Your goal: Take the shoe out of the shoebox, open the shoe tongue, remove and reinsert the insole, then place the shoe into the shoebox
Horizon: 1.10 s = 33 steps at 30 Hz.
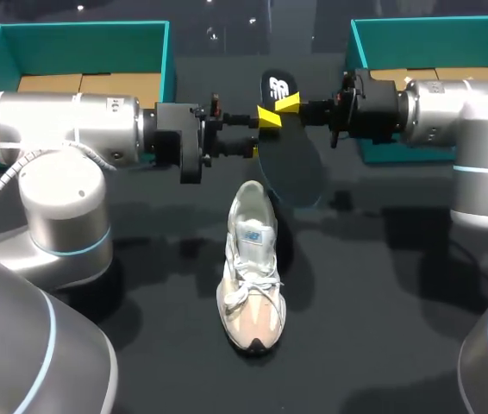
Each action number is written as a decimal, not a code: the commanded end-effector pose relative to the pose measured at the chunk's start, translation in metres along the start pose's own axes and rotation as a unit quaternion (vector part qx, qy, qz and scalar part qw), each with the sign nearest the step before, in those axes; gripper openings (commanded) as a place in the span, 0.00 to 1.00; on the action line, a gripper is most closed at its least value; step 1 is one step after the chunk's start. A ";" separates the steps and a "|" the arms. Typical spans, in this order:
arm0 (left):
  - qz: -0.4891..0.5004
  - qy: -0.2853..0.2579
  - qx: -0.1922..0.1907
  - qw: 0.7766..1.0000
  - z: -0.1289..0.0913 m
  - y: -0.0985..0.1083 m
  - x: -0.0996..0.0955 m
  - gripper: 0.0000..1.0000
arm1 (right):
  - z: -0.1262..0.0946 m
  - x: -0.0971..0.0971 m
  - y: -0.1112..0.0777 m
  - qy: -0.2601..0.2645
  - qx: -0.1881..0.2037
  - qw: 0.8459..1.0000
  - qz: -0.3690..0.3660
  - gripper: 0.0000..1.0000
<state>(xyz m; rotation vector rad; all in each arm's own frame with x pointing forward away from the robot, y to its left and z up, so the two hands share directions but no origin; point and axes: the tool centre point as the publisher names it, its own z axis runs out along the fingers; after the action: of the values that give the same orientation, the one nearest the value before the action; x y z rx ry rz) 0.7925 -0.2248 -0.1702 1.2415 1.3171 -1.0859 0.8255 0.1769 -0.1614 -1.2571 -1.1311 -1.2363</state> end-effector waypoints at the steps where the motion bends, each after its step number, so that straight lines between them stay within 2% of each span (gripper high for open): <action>1: 0.001 -0.003 -0.001 1.000 0.006 0.001 0.001 0.44 | 0.008 -0.004 0.004 0.001 0.000 1.000 0.000 0.00; 11: 0.003 -0.003 -0.004 1.000 0.008 0.002 0.003 0.29 | 0.011 -0.005 0.008 0.005 -0.003 1.000 -0.001 0.00; 22: 0.003 0.001 -0.011 1.000 0.012 0.006 0.007 0.22 | 0.014 -0.005 0.009 0.008 -0.002 1.000 0.002 0.00; 24: 0.002 0.001 -0.011 1.000 0.013 0.006 0.008 0.15 | 0.014 -0.005 0.009 0.008 -0.003 1.000 0.002 0.00; 26: 0.003 0.002 -0.013 1.000 0.014 0.007 0.008 0.00 | 0.014 -0.005 0.010 0.009 -0.004 1.000 0.002 0.00; 33: 0.003 0.001 -0.014 1.000 0.013 0.007 0.009 0.00 | 0.014 -0.006 0.009 0.013 -0.008 1.000 0.003 0.00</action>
<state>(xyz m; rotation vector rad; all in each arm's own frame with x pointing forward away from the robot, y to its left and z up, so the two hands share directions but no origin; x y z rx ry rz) 0.7999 -0.2331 -0.1791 1.2247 1.3240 -1.0628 0.8364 0.1876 -0.1658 -1.2520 -1.1028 -1.2516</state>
